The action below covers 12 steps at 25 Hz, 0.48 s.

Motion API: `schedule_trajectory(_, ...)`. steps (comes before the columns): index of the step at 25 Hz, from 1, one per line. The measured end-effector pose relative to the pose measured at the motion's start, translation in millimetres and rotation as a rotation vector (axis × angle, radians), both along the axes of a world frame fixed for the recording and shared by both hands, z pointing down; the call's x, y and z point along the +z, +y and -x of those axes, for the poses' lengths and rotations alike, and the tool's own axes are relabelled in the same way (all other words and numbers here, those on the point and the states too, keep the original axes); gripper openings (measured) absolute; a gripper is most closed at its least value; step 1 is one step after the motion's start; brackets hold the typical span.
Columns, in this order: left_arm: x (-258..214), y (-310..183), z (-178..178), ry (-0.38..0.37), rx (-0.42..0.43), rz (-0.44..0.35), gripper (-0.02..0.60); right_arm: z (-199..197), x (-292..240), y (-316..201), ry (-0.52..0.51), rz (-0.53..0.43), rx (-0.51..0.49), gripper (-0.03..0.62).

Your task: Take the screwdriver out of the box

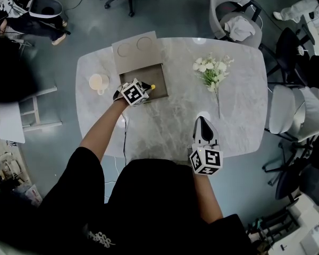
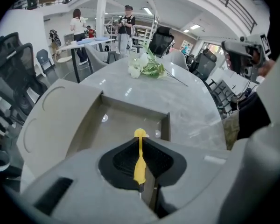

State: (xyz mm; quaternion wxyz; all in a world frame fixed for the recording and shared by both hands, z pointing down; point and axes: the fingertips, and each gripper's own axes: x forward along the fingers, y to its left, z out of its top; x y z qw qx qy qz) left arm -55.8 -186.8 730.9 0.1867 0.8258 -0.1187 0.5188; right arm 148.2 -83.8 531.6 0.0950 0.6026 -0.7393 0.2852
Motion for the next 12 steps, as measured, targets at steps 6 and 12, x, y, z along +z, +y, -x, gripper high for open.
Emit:
schedule_trajectory(6, -15.6, -9.0, 7.6, 0.039, -0.056, -0.078, 0.034, 8.4, -6.1, 0.3, 0.001, -0.014, -0.016, 0.012)
schedule_trajectory(12, -50.1, -8.9, 4.0, 0.106, -0.107, -0.157, 0.034, 8.5, -12.6, -0.6, 0.011, -0.030, -0.024, 0.012)
